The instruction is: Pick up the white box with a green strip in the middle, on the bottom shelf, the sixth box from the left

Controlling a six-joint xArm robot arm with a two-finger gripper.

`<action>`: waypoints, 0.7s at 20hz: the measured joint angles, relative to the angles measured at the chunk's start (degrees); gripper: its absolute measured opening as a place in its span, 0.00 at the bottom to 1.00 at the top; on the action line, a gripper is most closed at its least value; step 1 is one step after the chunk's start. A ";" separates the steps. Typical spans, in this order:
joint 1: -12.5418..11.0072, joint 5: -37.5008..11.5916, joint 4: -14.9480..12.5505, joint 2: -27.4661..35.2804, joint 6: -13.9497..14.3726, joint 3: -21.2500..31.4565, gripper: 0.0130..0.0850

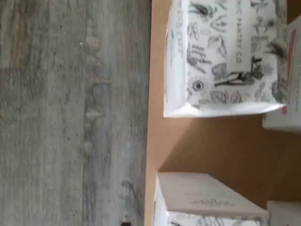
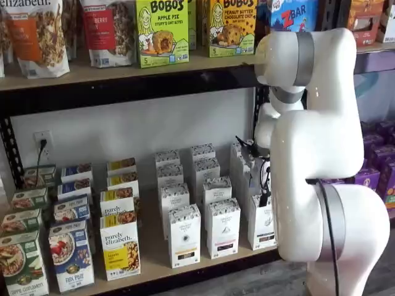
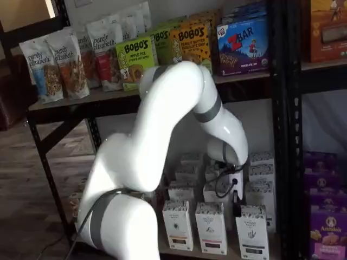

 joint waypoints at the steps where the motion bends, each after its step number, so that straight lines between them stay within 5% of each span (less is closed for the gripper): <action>1: -0.06 -0.08 -1.15 0.83 0.93 -0.85 1.00; 14: -0.81 -0.20 -13.80 9.63 11.34 -9.12 1.00</action>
